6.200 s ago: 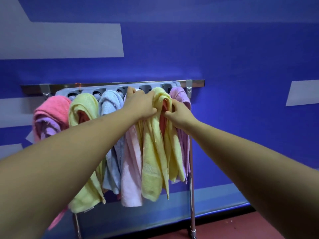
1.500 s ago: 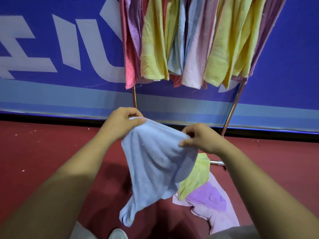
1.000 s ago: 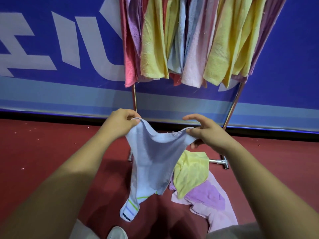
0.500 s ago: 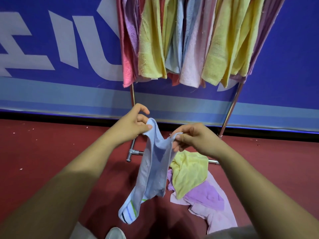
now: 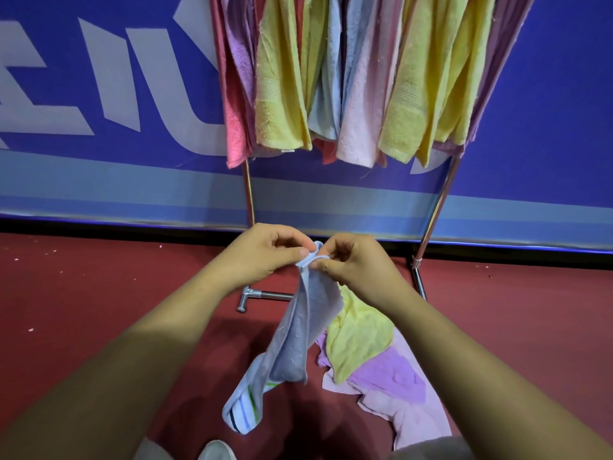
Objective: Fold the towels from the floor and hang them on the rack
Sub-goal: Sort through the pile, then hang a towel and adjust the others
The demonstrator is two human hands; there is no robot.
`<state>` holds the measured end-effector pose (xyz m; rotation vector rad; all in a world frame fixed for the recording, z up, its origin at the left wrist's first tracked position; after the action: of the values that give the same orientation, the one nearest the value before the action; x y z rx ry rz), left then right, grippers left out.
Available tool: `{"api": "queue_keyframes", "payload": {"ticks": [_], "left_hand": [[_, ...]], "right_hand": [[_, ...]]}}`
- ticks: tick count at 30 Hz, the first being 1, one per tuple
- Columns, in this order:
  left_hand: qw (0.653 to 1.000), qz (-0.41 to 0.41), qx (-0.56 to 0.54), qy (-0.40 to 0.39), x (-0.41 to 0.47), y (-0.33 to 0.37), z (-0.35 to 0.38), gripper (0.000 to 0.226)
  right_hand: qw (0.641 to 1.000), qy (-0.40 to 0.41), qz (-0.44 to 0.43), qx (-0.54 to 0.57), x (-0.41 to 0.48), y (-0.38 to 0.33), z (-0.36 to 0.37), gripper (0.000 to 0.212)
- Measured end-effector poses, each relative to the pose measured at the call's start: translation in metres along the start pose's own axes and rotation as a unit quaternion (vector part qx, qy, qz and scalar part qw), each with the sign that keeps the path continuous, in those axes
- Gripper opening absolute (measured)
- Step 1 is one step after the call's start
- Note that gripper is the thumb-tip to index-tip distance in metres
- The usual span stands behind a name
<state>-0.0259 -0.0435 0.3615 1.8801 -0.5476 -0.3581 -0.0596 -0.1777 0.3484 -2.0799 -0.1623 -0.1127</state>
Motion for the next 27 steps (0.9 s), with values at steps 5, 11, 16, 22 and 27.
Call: {"api": "queue_keyframes", "payload": {"ticks": [5,11,16,22,27], "left_hand": [[0.999,-0.012,0.021,-0.025,-0.003,-0.002,0.008,0.022],[0.979,0.059,0.194,-0.008,-0.001,0.014,0.005,0.01],[0.976,0.057,0.208,-0.014,-0.001,0.014,-0.001,0.011],[0.952,0.058,0.301,0.014,0.001,0.013,-0.025,0.014],[0.92,0.008,0.392,0.006,0.007,-0.017,-0.033,0.023]], "right_hand": [[0.999,0.005,0.0,0.038,0.0,0.0,0.001,0.013],[0.999,-0.032,0.0,-0.005,0.0,0.007,0.007,0.019],[0.963,-0.172,-0.013,-0.208,-0.002,0.027,0.028,0.023],[0.931,-0.202,0.092,-0.288,-0.005,0.059,0.011,0.04],[0.941,-0.122,0.047,-0.313,0.006,0.047,-0.009,0.027]]}}
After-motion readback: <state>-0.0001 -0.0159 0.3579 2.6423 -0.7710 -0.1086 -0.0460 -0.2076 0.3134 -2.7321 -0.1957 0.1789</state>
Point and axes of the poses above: each hand's wrist, its own x-axis towards the middle knuckle, its own z-axis out of the palm, y = z × x, the point moved 10 cm from there along x, towards the middle knuckle, and after that the axes turned 3 degrees about -x, right-handed, at the moved point
